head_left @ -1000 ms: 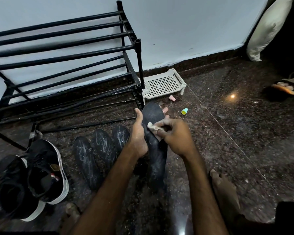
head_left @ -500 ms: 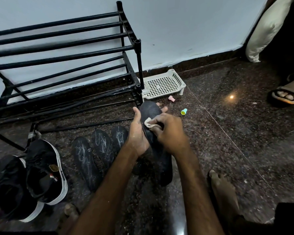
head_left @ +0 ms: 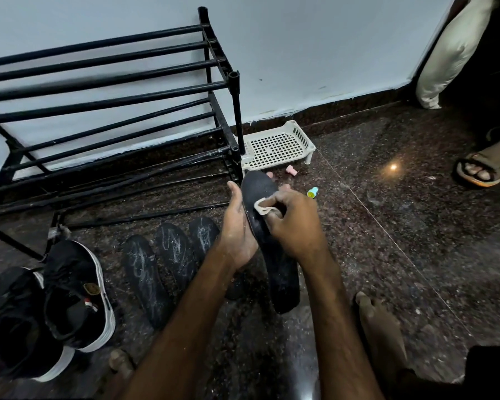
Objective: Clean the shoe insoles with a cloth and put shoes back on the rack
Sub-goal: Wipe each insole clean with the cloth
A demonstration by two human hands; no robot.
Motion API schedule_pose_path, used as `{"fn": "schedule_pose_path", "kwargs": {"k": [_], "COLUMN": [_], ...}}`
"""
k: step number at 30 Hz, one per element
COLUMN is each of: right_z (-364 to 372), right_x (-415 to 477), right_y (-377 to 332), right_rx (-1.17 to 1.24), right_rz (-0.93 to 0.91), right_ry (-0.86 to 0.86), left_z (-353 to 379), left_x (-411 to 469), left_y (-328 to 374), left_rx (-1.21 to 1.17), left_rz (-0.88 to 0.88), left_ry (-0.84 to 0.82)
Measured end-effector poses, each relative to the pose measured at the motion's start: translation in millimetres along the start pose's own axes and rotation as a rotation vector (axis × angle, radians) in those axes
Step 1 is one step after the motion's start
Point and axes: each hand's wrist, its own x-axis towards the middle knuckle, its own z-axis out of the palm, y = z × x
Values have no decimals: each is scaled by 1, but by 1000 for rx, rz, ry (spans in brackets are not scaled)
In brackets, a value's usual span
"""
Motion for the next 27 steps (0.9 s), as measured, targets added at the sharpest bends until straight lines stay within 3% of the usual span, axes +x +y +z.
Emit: {"fn": "schedule_pose_path", "kwargs": {"k": [5,11,13,15,18,21,24,27], "right_z": [-2,-7,-8,-7,-7,-13,-14,-13], "right_x": [8,11,7,7,13,17,13,14], "right_y": [-11,-11,-3,-2,-11,-19,-9,-1], "right_rx": [-9,71,28,-40,-41,94,61,-92], "right_rz": [139,14,93,151,119,46,43,99], "right_ry": [266,-120,-57,115,266,72,-157,51], "left_z": [10,3,2,4,7,10,10,17], "left_x": [-7,-2,-2,-5,-4,-6,-7,-12], "left_y": [-9,1,0,-5,-13,-6,1,1], "left_rx": [42,-9,8,4,22,-1,-17,38], "left_rz": [-40,-7,-28,-47,-68,-50,-53,-81], "left_ry": [-18,-23,-43,-41,-41,-12,-39,-35]}}
